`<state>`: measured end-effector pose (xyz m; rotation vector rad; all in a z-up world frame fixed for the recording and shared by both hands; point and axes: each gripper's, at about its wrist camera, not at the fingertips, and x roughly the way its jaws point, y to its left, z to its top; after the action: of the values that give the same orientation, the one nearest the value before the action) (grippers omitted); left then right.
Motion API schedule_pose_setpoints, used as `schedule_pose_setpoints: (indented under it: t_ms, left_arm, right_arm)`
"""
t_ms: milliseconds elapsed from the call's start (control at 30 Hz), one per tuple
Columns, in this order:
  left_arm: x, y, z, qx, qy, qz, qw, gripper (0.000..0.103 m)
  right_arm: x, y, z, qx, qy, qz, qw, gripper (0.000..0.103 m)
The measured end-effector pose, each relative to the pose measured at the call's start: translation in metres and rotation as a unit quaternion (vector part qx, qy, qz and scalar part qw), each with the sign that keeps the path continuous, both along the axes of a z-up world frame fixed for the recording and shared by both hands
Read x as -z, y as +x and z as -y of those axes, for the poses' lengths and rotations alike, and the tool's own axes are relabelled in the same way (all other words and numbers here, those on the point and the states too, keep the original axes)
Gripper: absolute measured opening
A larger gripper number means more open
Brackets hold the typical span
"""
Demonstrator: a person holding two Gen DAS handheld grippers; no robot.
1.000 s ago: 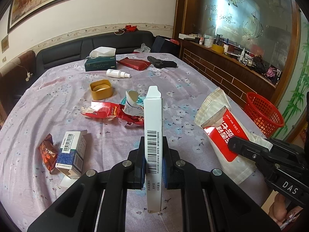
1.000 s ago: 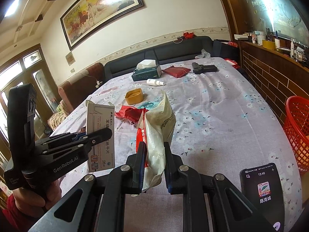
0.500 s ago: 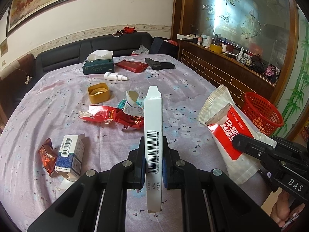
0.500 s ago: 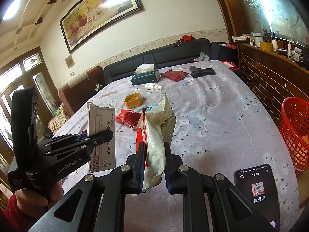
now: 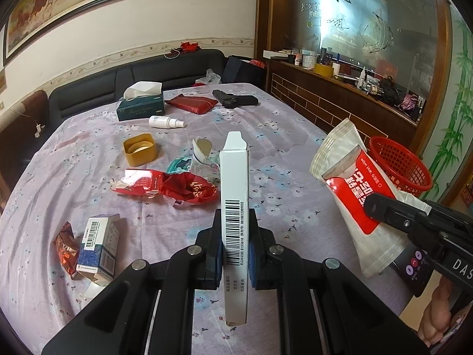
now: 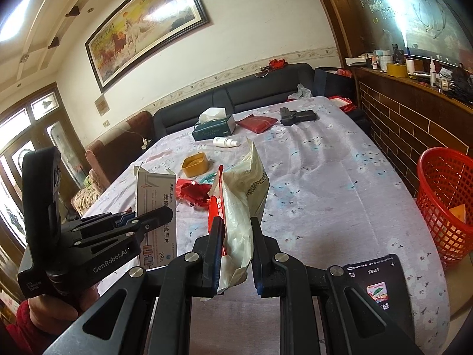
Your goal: Collect trash
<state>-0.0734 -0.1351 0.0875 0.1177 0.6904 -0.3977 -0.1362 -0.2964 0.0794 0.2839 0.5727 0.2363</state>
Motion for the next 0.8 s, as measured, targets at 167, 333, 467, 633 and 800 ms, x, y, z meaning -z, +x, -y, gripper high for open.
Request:
schedule_pose_setpoints:
  t_ms: [167, 333, 467, 633, 800]
  left_arm:
    - [-0.002, 0.001, 0.009, 0.008, 0.004, 0.001, 1.0000, 0.012]
    - [-0.005, 0.003, 0.020, 0.018, 0.005, 0.003, 0.9998, 0.012]
    - [-0.011, 0.004, 0.033, 0.040, -0.007, -0.006, 0.9992, 0.012]
    - [-0.024, 0.004, 0.057, 0.080, -0.025, -0.014, 0.9964, 0.012]
    - [-0.034, 0.005, 0.095, 0.123, -0.035, -0.024, 0.9915, 0.012]
  right_arm:
    - [-0.003, -0.004, 0.010, 0.009, 0.007, 0.004, 1.000, 0.018]
    - [-0.007, -0.010, 0.023, 0.022, 0.016, 0.007, 1.000, 0.018]
    - [-0.014, -0.015, 0.045, 0.043, 0.026, 0.017, 0.999, 0.018]
    - [-0.028, -0.031, 0.091, 0.098, 0.038, 0.040, 0.994, 0.018]
    - [-0.035, -0.055, 0.144, 0.163, 0.046, 0.057, 0.984, 0.019]
